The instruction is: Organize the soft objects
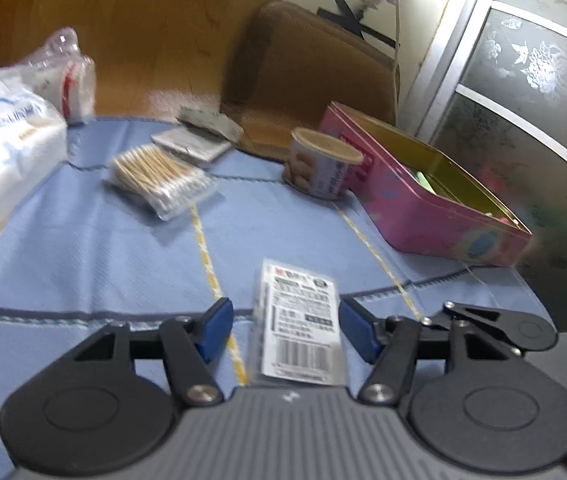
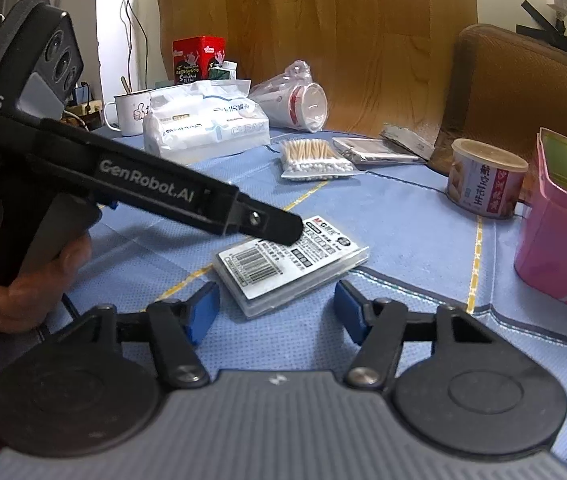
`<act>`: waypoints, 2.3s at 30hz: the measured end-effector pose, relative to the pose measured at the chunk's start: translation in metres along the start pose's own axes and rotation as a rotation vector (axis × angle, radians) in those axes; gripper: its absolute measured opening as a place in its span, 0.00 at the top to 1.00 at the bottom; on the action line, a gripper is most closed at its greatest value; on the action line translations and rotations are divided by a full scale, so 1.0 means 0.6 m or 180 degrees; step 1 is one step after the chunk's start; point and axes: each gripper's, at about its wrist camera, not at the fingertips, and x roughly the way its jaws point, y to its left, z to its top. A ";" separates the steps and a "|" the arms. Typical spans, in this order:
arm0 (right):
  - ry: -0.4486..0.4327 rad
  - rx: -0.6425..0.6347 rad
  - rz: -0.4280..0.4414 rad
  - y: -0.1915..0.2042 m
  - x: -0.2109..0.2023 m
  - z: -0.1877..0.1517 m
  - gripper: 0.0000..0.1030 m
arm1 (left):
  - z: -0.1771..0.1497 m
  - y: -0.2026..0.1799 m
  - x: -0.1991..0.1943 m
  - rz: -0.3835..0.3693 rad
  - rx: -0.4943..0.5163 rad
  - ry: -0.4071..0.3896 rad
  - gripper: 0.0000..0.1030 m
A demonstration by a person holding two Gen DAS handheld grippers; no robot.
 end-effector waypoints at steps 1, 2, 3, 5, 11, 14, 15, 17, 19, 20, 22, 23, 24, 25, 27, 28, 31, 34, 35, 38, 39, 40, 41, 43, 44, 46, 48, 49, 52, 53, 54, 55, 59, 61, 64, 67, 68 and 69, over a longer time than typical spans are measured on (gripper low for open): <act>-0.0008 0.0020 -0.0006 0.000 0.000 0.000 0.43 | -0.001 -0.002 0.000 -0.0003 -0.0011 -0.0005 0.42; -0.0016 0.0044 -0.0005 -0.002 -0.001 0.000 0.45 | -0.001 -0.002 0.001 -0.0056 -0.0045 0.0018 0.45; -0.0026 0.0077 -0.0013 -0.004 -0.001 0.000 0.47 | -0.001 -0.003 0.002 -0.0123 -0.0097 0.0048 0.45; -0.0042 0.0174 -0.0006 -0.010 -0.003 0.000 0.50 | -0.002 -0.009 0.003 -0.0184 -0.0148 0.0077 0.45; -0.0055 0.0268 -0.0032 -0.016 -0.009 -0.001 0.48 | -0.004 -0.026 0.006 -0.0134 -0.0157 0.0135 0.45; -0.0046 0.0202 -0.0072 -0.012 -0.009 -0.003 0.47 | -0.003 -0.028 0.008 -0.0102 -0.0197 0.0139 0.44; -0.0041 0.0163 -0.0097 -0.010 -0.008 -0.003 0.46 | -0.002 -0.031 0.009 -0.0070 -0.0195 0.0135 0.45; -0.0052 0.0089 -0.0167 -0.002 -0.007 -0.004 0.47 | -0.001 -0.039 0.009 -0.0008 -0.0178 0.0120 0.45; -0.0141 0.0047 -0.0216 -0.001 -0.015 -0.007 0.50 | 0.008 -0.049 0.003 0.0015 -0.0127 0.0061 0.45; -0.0225 0.0044 -0.0246 0.000 -0.022 -0.007 0.53 | 0.014 -0.055 0.000 0.0010 -0.0083 0.0027 0.45; -0.0377 0.0035 -0.0323 -0.003 -0.039 -0.005 0.55 | 0.033 -0.074 -0.008 -0.0027 0.0028 -0.0063 0.45; -0.0446 0.0038 -0.0360 -0.008 -0.047 -0.002 0.55 | 0.044 -0.086 -0.011 -0.0046 0.0099 -0.0125 0.45; -0.0526 0.0047 -0.0411 -0.013 -0.056 0.002 0.55 | 0.054 -0.098 -0.013 -0.0063 0.0170 -0.0181 0.45; -0.0596 0.0048 -0.0469 -0.017 -0.065 0.006 0.55 | 0.065 -0.114 -0.014 -0.0089 0.0255 -0.0246 0.45; -0.0722 0.0024 -0.0639 -0.029 -0.080 0.015 0.55 | 0.087 -0.144 -0.011 -0.0149 0.0415 -0.0350 0.45; -0.0783 0.0007 -0.0731 -0.036 -0.087 0.018 0.55 | 0.098 -0.162 -0.006 -0.0179 0.0506 -0.0389 0.45; -0.0945 0.0052 -0.0968 -0.070 -0.109 0.026 0.56 | 0.125 -0.211 0.014 -0.0251 0.0775 -0.0474 0.45; -0.1051 0.0173 -0.1138 -0.111 -0.130 0.033 0.56 | 0.150 -0.254 0.050 -0.0293 0.0924 -0.0499 0.45; -0.1079 0.0203 -0.1186 -0.126 -0.134 0.035 0.56 | 0.157 -0.265 0.065 -0.0305 0.0934 -0.0481 0.45; -0.1110 0.0315 -0.1330 -0.172 -0.134 0.039 0.56 | 0.177 -0.289 0.115 -0.0284 0.0934 -0.0424 0.43; -0.1117 0.0365 -0.1386 -0.183 -0.133 0.041 0.56 | 0.183 -0.296 0.133 -0.0217 0.0941 -0.0421 0.42; -0.1111 0.0396 -0.1469 -0.199 -0.128 0.043 0.57 | 0.188 -0.303 0.152 -0.0129 0.0957 -0.0403 0.42; -0.1073 0.0415 -0.1591 -0.211 -0.119 0.044 0.56 | 0.190 -0.308 0.167 -0.0050 0.0968 -0.0366 0.42; -0.0901 0.0482 -0.1880 -0.243 -0.100 0.043 0.56 | 0.189 -0.310 0.186 0.0037 0.0925 -0.0279 0.42; -0.0839 0.0556 -0.1969 -0.257 -0.096 0.040 0.57 | 0.186 -0.307 0.187 0.0022 0.0886 -0.0256 0.42; -0.0864 0.0778 -0.1954 -0.277 -0.107 0.026 0.56 | 0.178 -0.298 0.181 -0.0003 0.0856 -0.0266 0.41; -0.0940 0.0902 -0.1934 -0.280 -0.125 0.013 0.56 | 0.173 -0.287 0.173 0.0065 0.0822 -0.0286 0.39; -0.0953 0.0921 -0.1953 -0.280 -0.128 0.012 0.56 | 0.171 -0.281 0.170 0.0091 0.0778 -0.0275 0.39; -0.1029 0.0999 -0.1924 -0.269 -0.142 0.005 0.56 | 0.163 -0.264 0.155 0.0222 0.0668 -0.0222 0.39; -0.1058 0.1022 -0.1910 -0.265 -0.145 0.004 0.56 | 0.159 -0.260 0.149 0.0269 0.0663 -0.0220 0.39; -0.1092 0.1043 -0.1900 -0.260 -0.147 0.005 0.56 | 0.152 -0.257 0.141 0.0314 0.0667 -0.0218 0.39; -0.1122 0.1062 -0.1894 -0.254 -0.151 0.003 0.56 | 0.149 -0.254 0.135 0.0348 0.0671 -0.0214 0.39; -0.1194 0.1187 -0.1848 -0.232 -0.161 -0.002 0.56 | 0.125 -0.247 0.106 0.0439 0.0713 -0.0197 0.37; -0.1199 0.1259 -0.1800 -0.224 -0.164 -0.003 0.56 | 0.114 -0.245 0.094 0.0496 0.0735 -0.0174 0.36; -0.1198 0.1401 -0.1725 -0.214 -0.169 -0.004 0.56 | 0.098 -0.239 0.082 0.0608 0.0748 -0.0117 0.31; -0.1172 0.1593 -0.1619 -0.210 -0.173 -0.010 0.56 | 0.081 -0.232 0.069 0.0715 0.0786 -0.0107 0.25; -0.1158 0.1659 -0.1581 -0.209 -0.174 -0.012 0.56 | 0.076 -0.230 0.065 0.0755 0.0797 -0.0112 0.22; -0.1138 0.1735 -0.1537 -0.209 -0.175 -0.014 0.56 | 0.071 -0.227 0.062 0.0789 0.0805 -0.0116 0.21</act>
